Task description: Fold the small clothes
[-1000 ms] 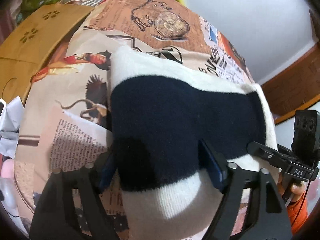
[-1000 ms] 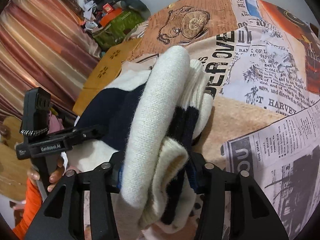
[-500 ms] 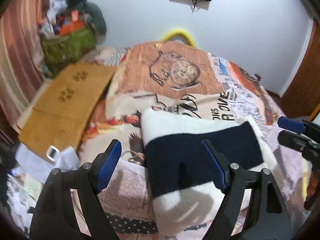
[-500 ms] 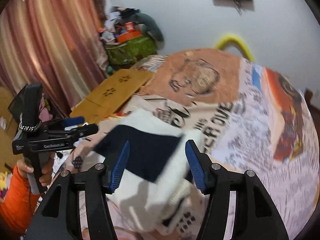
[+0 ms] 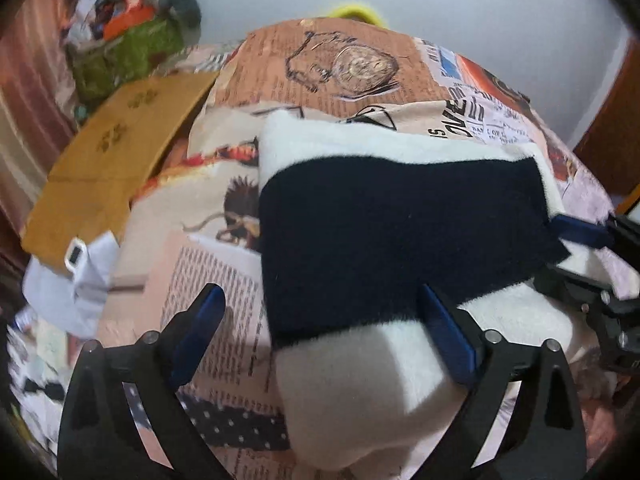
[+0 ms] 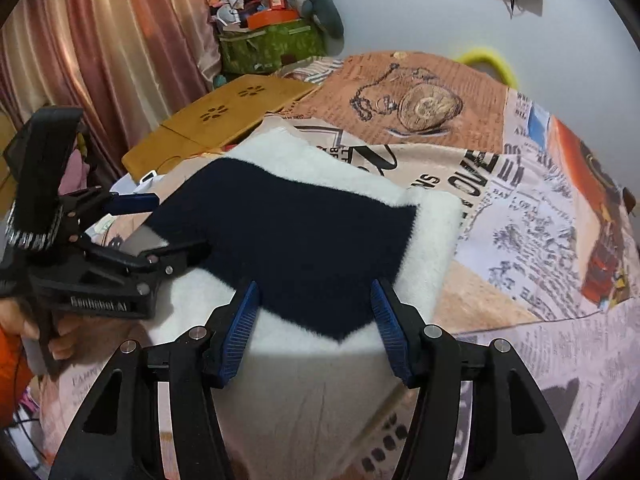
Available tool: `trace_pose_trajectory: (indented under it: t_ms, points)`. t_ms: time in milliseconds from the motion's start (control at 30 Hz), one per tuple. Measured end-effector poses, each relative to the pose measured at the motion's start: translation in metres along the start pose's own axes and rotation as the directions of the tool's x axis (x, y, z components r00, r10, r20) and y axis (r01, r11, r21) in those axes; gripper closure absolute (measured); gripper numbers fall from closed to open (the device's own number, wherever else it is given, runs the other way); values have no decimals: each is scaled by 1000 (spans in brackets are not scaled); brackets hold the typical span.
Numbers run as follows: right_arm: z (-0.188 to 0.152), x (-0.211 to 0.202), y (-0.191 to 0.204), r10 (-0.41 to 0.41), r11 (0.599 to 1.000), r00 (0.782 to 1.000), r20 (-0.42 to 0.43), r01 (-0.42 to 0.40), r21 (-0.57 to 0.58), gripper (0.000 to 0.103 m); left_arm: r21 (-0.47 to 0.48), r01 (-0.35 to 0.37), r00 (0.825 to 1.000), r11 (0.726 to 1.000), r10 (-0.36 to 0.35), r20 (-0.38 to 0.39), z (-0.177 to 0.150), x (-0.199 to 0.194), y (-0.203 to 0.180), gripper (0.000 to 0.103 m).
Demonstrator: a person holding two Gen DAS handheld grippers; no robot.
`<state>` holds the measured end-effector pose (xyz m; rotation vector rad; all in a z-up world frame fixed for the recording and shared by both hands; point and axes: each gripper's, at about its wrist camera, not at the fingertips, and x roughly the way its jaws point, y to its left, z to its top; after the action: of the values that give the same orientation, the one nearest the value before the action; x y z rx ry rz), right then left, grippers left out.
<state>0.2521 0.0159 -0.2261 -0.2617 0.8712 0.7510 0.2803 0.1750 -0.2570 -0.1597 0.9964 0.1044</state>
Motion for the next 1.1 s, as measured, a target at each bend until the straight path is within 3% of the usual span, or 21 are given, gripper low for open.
trace_pose_trajectory:
  t_ms: [333,533,667,733,900,933,1000,1100]
  points:
    - [-17,-48,-4,7,998,1000,26,-9,70,47,15,-69,995,997,68,67,-16,-63,-10,5]
    - [-14,-119,-1,3,995,982,189,-23,102,47,-42,-34,969,999,44,244,-12,-150,-17,5]
    - [-11,-176,14,2,996,945,326,-30,82,47,-39,9,919,999,7,393,-12,-222,-30,5]
    - [-11,-207,25,2,998,916,402,-28,58,47,-27,27,888,999,-12,460,-17,-254,-38,5]
    - [-19,-271,54,13,1000,833,553,-22,9,47,45,24,779,999,-48,625,-45,-332,-71,5]
    - [-22,-280,60,11,1000,818,575,-15,2,47,53,18,764,998,-48,643,-48,-341,-76,5]
    - [-29,-299,72,3,1000,785,619,3,-8,47,78,-4,716,997,-52,696,-64,-364,-91,5]
    - [-39,-318,85,-19,999,745,667,31,-6,46,91,-17,674,996,-56,736,-83,-386,-102,5]
